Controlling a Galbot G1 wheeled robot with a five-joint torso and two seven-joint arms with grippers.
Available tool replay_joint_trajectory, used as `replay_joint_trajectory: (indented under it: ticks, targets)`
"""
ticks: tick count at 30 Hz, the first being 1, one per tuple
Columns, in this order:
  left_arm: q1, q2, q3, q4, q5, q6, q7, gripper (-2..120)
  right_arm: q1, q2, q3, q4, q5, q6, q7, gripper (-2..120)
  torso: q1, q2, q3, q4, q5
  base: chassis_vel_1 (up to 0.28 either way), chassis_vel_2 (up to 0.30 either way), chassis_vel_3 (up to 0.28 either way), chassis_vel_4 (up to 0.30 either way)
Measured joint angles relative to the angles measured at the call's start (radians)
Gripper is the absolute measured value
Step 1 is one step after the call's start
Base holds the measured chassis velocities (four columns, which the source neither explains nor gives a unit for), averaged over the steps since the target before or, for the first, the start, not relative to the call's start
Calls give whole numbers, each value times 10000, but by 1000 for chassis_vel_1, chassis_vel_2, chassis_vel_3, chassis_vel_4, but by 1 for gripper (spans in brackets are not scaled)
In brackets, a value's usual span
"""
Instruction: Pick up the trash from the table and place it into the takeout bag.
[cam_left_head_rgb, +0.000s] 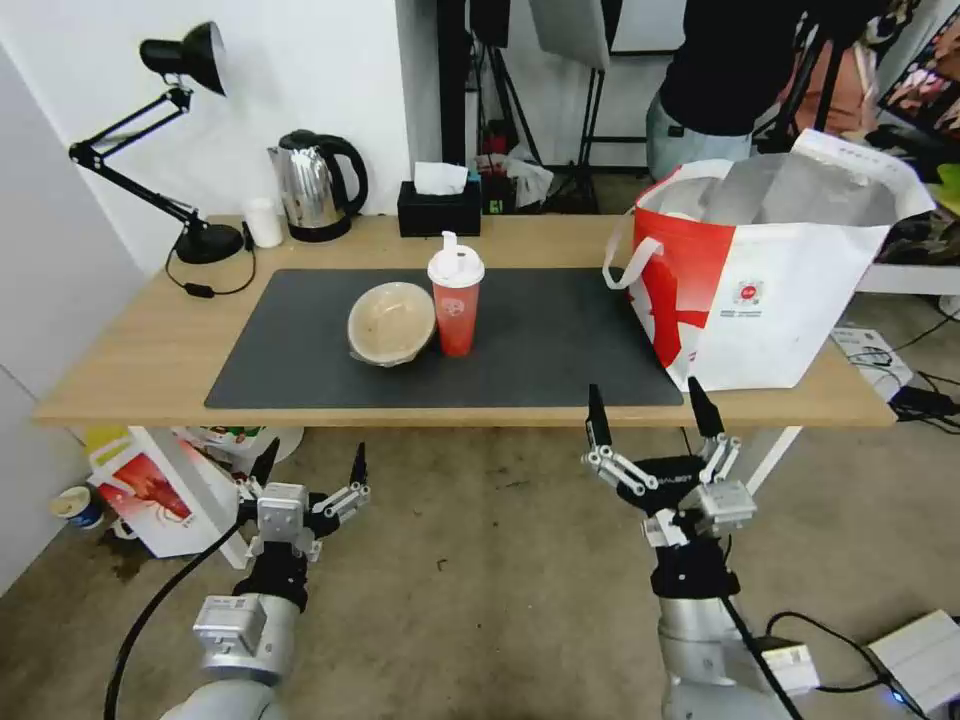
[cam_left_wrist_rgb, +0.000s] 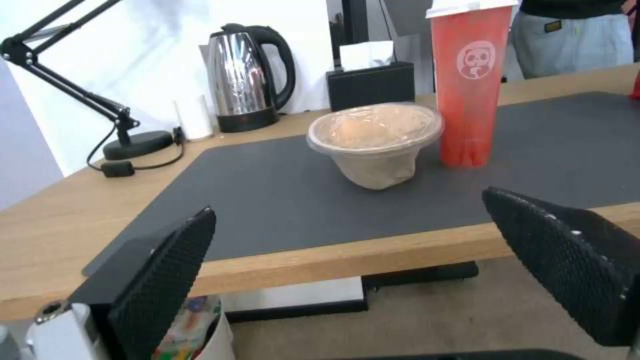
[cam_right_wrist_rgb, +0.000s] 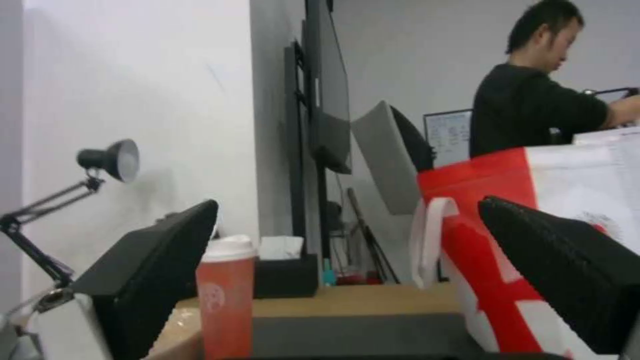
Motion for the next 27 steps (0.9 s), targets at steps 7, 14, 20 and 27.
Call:
replay_joint_trajectory:
  ticks: [7, 14, 20, 27]
  targets:
    - [0, 0, 0, 0, 0, 0, 0, 100, -438, 14, -311, -23, -725, -72, 658, 100, 0, 0, 0, 0, 0, 0, 0, 0, 0]
    - [0, 0, 0, 0, 0, 0, 0, 100, -705, 49, -589, -215, -1074, -125, 1079, 100, 0, 0, 0, 0, 0, 0, 0, 0, 0]
    - [-1, 0, 0, 0, 0, 0, 0, 100, -723, 156, -778, -676, -1248, -88, 1435, 100, 1, 0, 0, 1, 1, 0, 0, 0, 0]
    - [0, 0, 0, 0, 0, 0, 0, 100, -540, 335, -902, -1144, -1208, -97, 1570, 100, 0, -1, 0, 0, 0, 0, 0, 0, 0]
